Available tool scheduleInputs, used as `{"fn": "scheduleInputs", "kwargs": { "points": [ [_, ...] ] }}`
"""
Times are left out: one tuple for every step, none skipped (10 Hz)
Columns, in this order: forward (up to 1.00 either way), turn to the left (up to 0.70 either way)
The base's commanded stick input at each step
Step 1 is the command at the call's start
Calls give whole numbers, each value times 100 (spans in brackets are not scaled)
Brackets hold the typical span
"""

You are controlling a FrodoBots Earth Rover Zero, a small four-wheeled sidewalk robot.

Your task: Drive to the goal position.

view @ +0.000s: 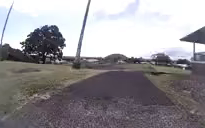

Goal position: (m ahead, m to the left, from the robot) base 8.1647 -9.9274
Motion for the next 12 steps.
{"fn": "scheduleInputs", "kwargs": {
  "points": [
    [70, -34],
    [70, -34],
    [70, -34],
    [70, -19],
    [70, 1],
    [70, 1],
    [70, 1],
    [70, 1],
    [70, 1],
    [70, -5],
    [70, -19],
    [70, -34]
  ]
}}
